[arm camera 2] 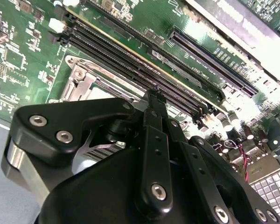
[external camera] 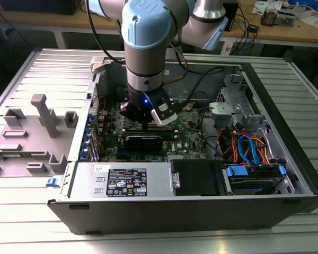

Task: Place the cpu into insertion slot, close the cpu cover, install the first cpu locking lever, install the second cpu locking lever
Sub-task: 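Install the second cpu locking lever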

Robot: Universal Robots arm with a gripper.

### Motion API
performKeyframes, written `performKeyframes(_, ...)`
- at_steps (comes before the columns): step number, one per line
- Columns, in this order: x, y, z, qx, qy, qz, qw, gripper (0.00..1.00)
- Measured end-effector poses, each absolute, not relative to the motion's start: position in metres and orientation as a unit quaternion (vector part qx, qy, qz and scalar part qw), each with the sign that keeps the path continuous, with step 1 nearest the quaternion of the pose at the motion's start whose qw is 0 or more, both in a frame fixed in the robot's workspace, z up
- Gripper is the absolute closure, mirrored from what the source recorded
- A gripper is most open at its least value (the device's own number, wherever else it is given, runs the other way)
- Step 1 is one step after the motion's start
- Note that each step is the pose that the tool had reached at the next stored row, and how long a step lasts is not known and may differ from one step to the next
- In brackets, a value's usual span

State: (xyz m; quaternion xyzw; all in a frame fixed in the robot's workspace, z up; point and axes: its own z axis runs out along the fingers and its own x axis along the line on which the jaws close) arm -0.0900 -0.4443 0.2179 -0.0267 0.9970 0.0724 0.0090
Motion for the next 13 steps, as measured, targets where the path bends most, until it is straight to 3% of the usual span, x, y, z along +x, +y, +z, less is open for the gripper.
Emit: performKeyframes(13, -0.0968, -0.4442, 0.2126, -0.027, 0.996, 0.086, 0.009, 0.89)
